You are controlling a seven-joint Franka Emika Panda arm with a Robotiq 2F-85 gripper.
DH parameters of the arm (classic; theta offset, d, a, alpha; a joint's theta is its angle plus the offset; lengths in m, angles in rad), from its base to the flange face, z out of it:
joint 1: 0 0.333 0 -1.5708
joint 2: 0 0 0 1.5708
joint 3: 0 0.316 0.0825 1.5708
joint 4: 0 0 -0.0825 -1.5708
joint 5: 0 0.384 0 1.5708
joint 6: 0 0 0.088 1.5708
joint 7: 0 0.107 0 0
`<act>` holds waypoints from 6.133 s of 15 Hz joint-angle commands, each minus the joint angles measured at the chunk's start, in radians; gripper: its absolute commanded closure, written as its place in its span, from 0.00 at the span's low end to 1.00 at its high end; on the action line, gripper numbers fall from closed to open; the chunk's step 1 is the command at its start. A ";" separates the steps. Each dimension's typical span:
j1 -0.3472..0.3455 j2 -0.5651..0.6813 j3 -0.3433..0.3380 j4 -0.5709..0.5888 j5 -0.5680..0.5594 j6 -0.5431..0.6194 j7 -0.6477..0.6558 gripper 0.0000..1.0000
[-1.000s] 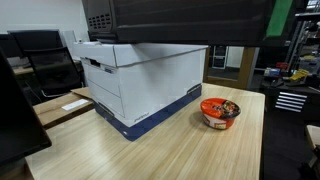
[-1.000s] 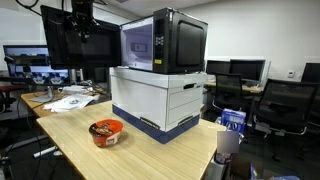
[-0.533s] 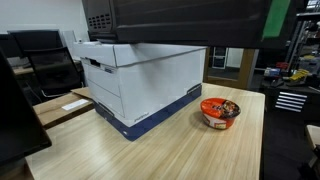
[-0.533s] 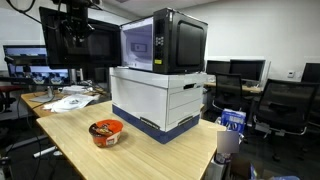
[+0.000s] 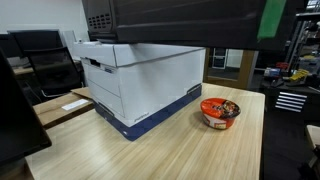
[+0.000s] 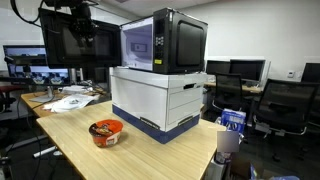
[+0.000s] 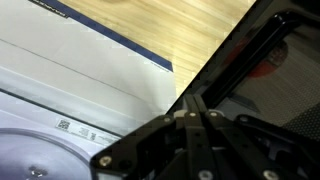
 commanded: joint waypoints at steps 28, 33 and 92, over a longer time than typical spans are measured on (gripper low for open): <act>-0.210 0.031 -0.107 0.012 -0.219 -0.059 0.326 0.38; -0.248 0.178 -0.259 0.064 -0.180 0.060 0.138 0.04; -0.231 0.144 -0.391 -0.555 0.098 0.466 -0.200 0.00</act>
